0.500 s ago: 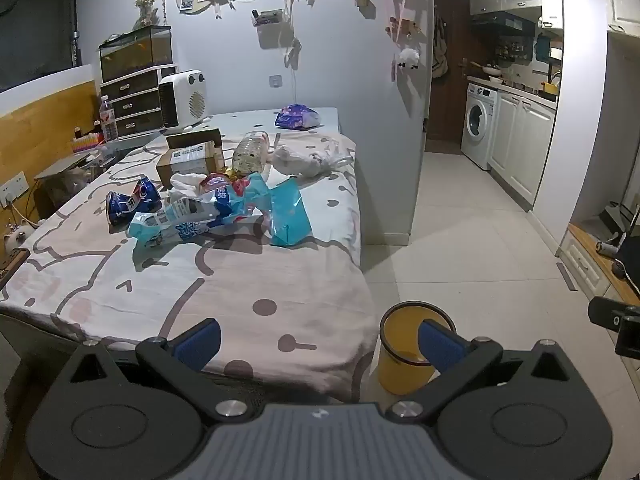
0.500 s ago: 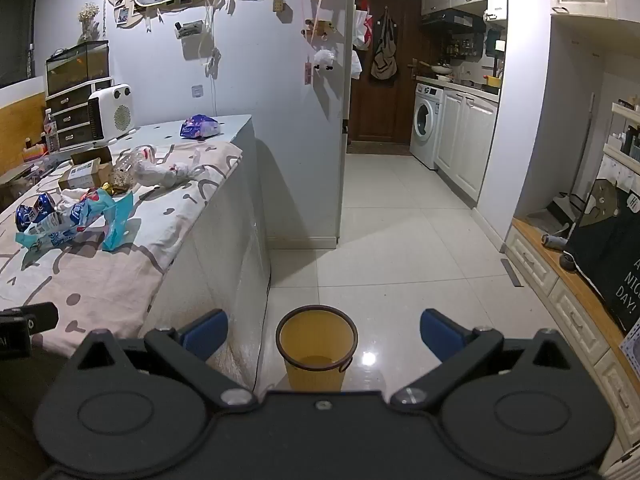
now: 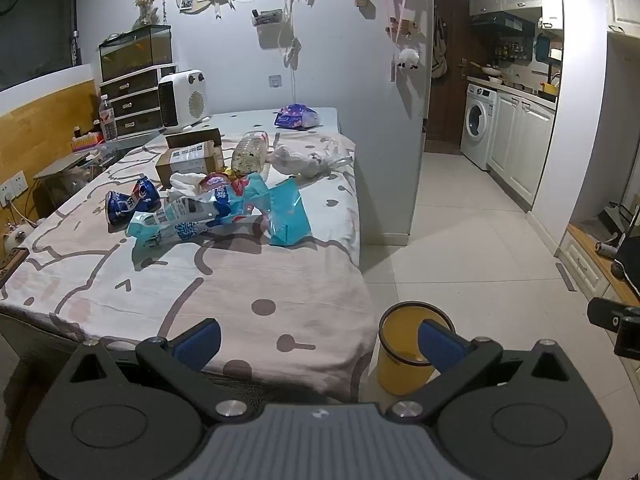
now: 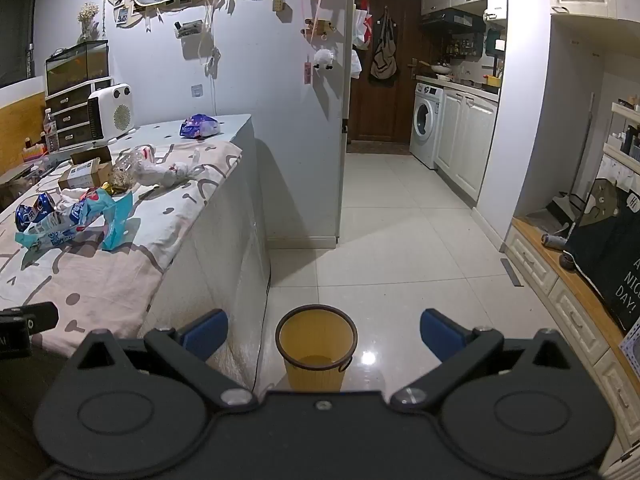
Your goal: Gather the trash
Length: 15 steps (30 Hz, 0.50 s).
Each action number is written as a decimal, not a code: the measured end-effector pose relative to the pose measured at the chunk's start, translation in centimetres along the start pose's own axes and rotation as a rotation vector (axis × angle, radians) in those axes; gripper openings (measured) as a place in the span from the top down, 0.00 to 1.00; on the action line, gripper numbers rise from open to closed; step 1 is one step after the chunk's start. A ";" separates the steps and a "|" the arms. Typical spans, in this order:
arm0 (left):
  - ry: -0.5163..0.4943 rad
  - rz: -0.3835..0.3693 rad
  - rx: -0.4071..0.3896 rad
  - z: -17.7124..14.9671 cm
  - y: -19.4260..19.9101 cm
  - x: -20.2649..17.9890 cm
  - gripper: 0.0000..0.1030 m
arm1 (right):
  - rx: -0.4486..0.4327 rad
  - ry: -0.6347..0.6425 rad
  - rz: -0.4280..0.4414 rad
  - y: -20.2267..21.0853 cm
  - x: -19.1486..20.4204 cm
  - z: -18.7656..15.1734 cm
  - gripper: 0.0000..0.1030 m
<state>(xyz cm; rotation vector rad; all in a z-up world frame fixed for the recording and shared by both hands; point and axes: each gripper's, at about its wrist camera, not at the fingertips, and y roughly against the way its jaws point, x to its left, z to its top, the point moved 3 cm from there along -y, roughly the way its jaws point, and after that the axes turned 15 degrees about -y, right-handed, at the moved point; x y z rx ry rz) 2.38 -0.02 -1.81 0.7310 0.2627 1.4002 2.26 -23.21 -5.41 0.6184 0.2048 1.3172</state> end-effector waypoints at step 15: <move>0.002 -0.001 0.000 0.0 0.0 0.0 0.00 | 0.000 0.000 -0.001 0.1 0.0 0.1 0.00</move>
